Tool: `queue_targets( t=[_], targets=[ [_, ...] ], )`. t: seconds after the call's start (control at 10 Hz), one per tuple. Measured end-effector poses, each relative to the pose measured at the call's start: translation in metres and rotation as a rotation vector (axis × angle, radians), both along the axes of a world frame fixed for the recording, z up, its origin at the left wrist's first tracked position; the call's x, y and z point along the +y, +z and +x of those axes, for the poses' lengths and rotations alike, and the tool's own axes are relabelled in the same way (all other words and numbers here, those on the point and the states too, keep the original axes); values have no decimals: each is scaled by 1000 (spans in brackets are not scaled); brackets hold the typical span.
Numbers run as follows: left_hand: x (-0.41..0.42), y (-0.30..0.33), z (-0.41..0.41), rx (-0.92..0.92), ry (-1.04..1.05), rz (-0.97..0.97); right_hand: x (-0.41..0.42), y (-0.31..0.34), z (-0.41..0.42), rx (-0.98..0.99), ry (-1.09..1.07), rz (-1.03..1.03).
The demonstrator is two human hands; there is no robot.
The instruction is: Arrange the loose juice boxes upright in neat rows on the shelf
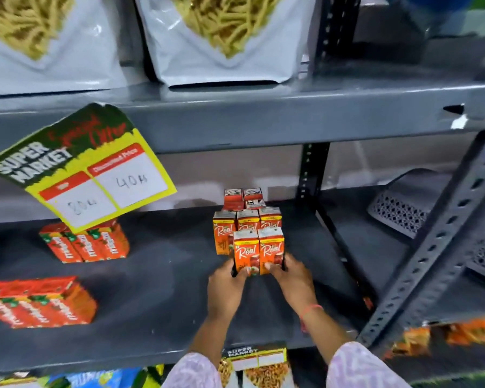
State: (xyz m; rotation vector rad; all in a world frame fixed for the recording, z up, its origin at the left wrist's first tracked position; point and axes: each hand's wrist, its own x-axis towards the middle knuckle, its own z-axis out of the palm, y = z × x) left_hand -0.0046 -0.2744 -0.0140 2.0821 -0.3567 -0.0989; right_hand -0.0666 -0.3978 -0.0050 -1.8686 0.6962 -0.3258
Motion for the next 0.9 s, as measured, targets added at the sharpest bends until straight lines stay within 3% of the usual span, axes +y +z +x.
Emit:
queue_targets(
  t=[0.6, 0.9],
  targets=[
    [32, 2, -56, 27, 15, 21, 29, -6, -51, 3, 3, -157],
    [44, -2, -69, 35, -1, 88, 35, -13, -63, 25, 32, -123]
  ],
)
